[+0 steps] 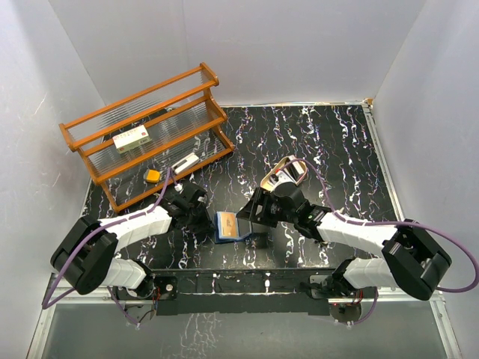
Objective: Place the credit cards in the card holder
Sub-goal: Close the card holder at the center of the board.
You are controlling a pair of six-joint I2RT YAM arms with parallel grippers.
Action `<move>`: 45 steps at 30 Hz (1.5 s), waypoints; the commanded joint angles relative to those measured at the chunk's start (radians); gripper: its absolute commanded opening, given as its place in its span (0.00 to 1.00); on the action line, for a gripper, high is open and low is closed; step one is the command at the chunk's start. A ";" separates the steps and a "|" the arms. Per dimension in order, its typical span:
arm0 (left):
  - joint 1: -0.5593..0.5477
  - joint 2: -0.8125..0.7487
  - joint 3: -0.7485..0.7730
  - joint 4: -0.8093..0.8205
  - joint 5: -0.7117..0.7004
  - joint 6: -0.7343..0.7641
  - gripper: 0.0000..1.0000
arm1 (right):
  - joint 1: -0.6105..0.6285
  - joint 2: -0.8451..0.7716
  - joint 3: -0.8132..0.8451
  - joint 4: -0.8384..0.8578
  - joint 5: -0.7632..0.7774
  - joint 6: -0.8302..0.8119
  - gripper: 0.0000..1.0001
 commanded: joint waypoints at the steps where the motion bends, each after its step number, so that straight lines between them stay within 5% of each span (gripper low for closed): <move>1: -0.007 0.002 -0.021 0.001 0.047 -0.021 0.11 | 0.009 -0.026 0.032 0.136 -0.093 0.052 0.68; 21: -0.007 -0.080 -0.093 0.182 0.168 -0.144 0.13 | 0.010 0.081 0.042 0.237 -0.149 0.074 0.67; 29: -0.007 -0.126 -0.093 0.113 0.126 -0.131 0.20 | 0.010 0.125 0.085 0.128 -0.137 0.031 0.63; 37: -0.007 -0.167 -0.050 0.014 0.065 -0.094 0.22 | 0.011 0.124 0.175 -0.086 -0.063 -0.102 0.46; 45: -0.007 -0.169 -0.049 -0.006 0.055 -0.085 0.30 | 0.026 0.140 0.176 -0.023 -0.126 -0.073 0.55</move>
